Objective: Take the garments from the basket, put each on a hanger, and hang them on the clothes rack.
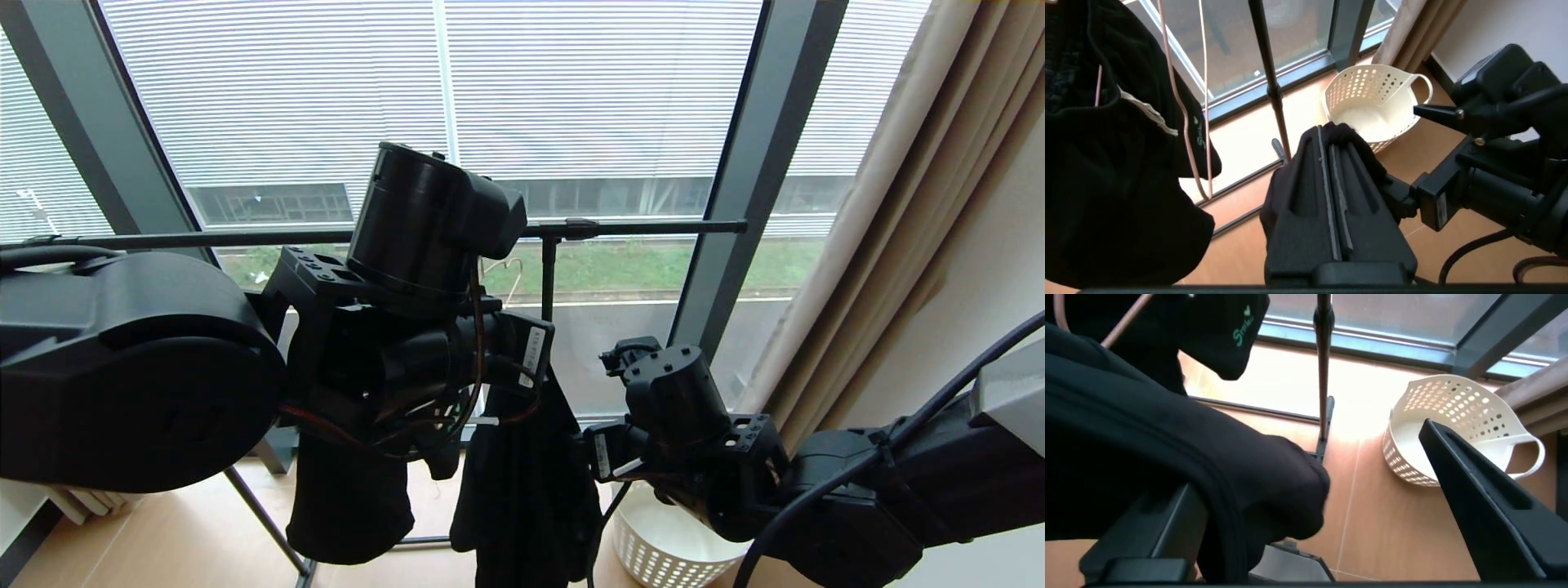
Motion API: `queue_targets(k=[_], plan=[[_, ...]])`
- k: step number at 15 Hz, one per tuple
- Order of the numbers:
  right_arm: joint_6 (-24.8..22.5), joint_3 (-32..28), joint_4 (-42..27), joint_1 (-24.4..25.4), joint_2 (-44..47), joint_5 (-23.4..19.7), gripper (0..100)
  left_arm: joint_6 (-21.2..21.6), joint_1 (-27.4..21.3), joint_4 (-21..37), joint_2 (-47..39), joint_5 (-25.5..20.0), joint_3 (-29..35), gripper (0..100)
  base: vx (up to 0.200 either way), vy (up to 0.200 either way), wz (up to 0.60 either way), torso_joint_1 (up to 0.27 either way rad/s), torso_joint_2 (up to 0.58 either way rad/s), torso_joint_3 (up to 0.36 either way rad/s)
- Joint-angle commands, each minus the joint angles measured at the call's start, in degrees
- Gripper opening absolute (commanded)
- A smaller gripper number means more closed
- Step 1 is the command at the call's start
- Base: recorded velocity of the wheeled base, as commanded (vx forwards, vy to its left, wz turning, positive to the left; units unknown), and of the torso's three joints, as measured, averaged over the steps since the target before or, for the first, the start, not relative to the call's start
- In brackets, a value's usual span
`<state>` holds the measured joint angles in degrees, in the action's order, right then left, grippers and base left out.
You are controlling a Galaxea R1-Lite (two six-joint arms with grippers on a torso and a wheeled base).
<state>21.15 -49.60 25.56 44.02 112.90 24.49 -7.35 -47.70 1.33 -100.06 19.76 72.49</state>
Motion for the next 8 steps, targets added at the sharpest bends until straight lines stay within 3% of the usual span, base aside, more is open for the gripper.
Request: queue_targets(k=[1,2,8], plan=[[-0.5,0.1,0.0,-0.2,0.7,0.0,100,0.0,0.0,0.0,0.0,0.0,-0.1,0,0.000,0.000,0.00,0.000,0.00,0.000],[-0.4,0.1,0.0,-0.2,0.8,0.0,0,-0.1,0.0,0.0,0.0,0.0,-0.1,0,0.000,0.000,0.00,0.000,0.00,0.000],[-0.7,0.1,2.7,-2.0,1.3,0.0,0,-0.1,0.7,0.0,0.0,-0.4,-1.7,0,0.000,0.000,0.00,0.000,0.00,0.000]])
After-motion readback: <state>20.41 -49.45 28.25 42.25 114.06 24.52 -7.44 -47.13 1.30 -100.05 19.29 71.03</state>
